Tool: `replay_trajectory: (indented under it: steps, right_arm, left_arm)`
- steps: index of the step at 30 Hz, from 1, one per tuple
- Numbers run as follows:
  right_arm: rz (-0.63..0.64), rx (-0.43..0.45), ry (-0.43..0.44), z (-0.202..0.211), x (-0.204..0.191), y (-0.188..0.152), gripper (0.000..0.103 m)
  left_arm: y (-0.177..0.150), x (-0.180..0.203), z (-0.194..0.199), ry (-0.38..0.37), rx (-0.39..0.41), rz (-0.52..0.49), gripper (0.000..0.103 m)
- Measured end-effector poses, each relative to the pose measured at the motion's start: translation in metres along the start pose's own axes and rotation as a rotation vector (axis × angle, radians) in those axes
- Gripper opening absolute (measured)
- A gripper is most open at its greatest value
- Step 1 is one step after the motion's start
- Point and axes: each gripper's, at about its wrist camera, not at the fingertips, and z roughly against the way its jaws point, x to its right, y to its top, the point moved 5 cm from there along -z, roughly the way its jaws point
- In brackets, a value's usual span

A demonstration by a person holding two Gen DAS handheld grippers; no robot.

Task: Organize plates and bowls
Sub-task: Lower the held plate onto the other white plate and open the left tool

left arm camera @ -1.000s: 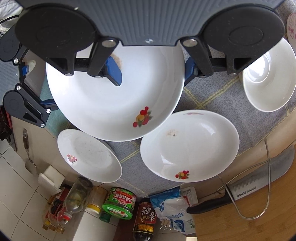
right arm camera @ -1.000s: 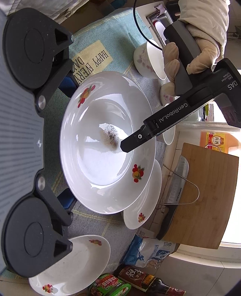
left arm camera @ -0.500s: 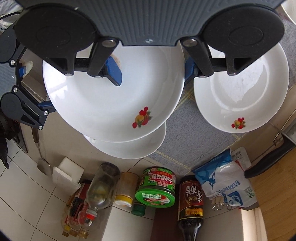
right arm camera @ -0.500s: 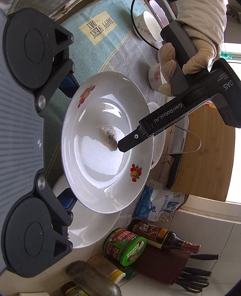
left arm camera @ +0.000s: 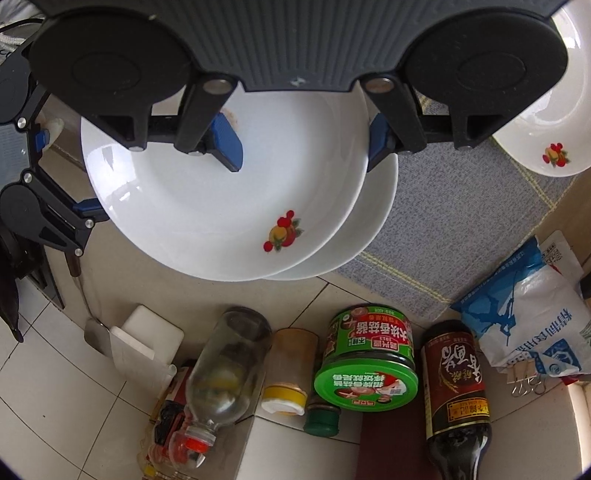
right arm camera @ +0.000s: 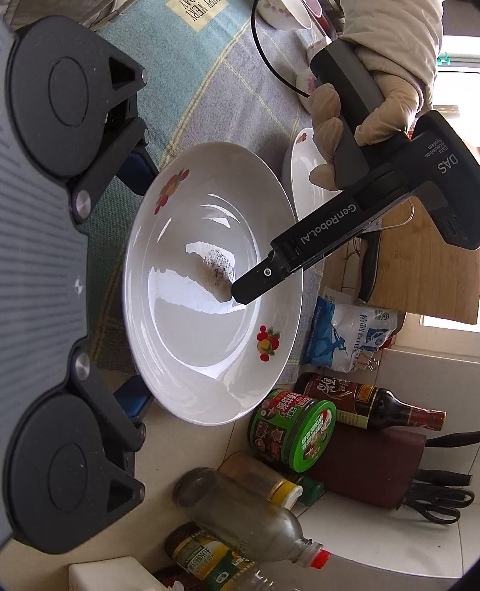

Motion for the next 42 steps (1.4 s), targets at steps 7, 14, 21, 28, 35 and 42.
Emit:
replay_trajectory:
  steps: [7,14,21,28,35,42]
  right_arm:
    - [-0.028,-0.025,0.007,-0.006,0.011,-0.004,0.103]
    - [-0.049,-0.043,0.006,-0.009,0.014,-0.004,0.103]
    - [-0.048,-0.042,0.000,-0.009,0.014,-0.004,0.103]
    - [-0.043,-0.039,-0.006,-0.008,0.013,-0.005,0.103]
    - [-0.040,-0.030,-0.009,-0.005,0.012,-0.005,0.103]
    - [-0.036,-0.023,-0.017,-0.003,0.011,-0.005,0.103]
  left_arm:
    - [0.005,-0.001,-0.015,-0.012,-0.021,0.003,0.068]
    - [0.006,-0.005,-0.022,-0.013,-0.037,0.008,0.069]
    - [0.008,-0.006,-0.026,-0.014,-0.041,0.003,0.069]
    - [0.010,-0.003,-0.026,0.011,-0.050,-0.028,0.070]
    - [0.009,-0.003,-0.025,0.025,-0.050,-0.051,0.072]
    - [0.008,-0.003,-0.020,0.046,-0.039,-0.062,0.075]
